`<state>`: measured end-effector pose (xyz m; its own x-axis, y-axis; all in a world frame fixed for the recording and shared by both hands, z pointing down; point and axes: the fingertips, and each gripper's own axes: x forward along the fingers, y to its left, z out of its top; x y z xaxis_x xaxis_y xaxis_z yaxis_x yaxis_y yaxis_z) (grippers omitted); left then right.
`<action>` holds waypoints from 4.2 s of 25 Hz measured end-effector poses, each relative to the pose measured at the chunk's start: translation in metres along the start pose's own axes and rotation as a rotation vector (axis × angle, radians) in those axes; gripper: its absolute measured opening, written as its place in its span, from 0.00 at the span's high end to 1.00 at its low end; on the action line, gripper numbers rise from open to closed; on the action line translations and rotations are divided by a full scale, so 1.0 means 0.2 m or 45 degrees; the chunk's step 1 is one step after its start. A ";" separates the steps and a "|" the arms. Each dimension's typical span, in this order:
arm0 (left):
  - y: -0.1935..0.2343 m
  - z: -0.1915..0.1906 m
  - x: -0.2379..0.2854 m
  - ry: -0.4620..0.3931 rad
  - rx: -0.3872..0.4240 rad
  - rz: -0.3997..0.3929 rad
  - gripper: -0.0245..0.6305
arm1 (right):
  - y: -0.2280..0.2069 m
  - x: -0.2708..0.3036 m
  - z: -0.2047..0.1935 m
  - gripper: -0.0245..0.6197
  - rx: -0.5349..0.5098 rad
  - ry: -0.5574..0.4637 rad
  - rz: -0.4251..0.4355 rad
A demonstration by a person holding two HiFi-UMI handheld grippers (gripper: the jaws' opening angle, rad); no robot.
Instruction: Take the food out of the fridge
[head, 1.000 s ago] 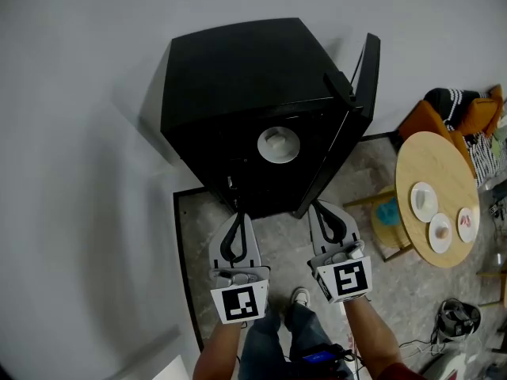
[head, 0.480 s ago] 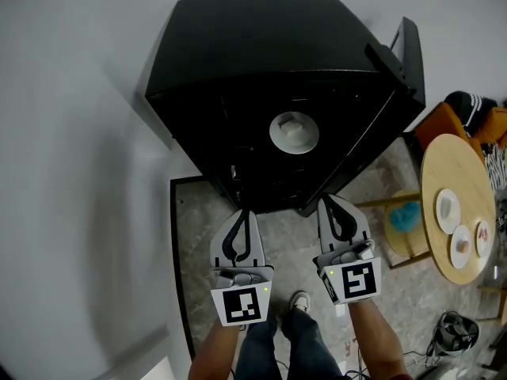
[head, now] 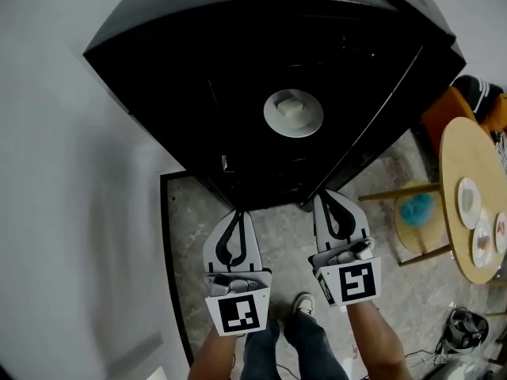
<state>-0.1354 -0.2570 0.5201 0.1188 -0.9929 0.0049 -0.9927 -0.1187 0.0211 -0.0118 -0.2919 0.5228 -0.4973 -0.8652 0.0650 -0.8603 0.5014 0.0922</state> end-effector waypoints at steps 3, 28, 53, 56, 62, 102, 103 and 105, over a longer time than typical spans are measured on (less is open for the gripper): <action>-0.03 -0.07 0.00 0.015 0.000 -0.005 0.94 | -0.01 0.01 -0.06 0.93 0.014 0.007 -0.007; -0.04 -0.13 0.04 0.041 0.001 -0.014 0.94 | -0.03 0.10 -0.15 0.93 0.064 0.055 -0.041; -0.02 -0.10 0.08 0.047 0.002 -0.032 0.94 | -0.13 0.31 -0.32 0.92 0.583 0.132 -0.087; -0.01 -0.10 0.09 0.046 0.006 -0.031 0.94 | -0.15 0.34 -0.35 0.92 0.688 0.136 -0.096; 0.00 -0.09 0.10 0.042 0.011 -0.027 0.94 | -0.19 0.39 -0.41 0.92 0.917 0.134 -0.120; 0.02 -0.11 0.09 0.059 0.014 -0.037 0.94 | -0.38 0.63 -0.51 0.80 1.874 -0.099 -0.199; 0.02 -0.11 0.09 0.059 0.013 -0.038 0.94 | -0.38 0.64 -0.51 0.80 1.882 -0.099 -0.202; 0.02 -0.11 0.10 0.062 0.013 -0.041 0.94 | -0.38 0.65 -0.52 0.80 1.895 -0.102 -0.211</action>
<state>-0.1364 -0.2764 0.5415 0.1513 -0.9871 0.0527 -0.9885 -0.1509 0.0118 0.0008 -0.4426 0.6266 -0.3475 -0.9326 0.0975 -0.2055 -0.0257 -0.9783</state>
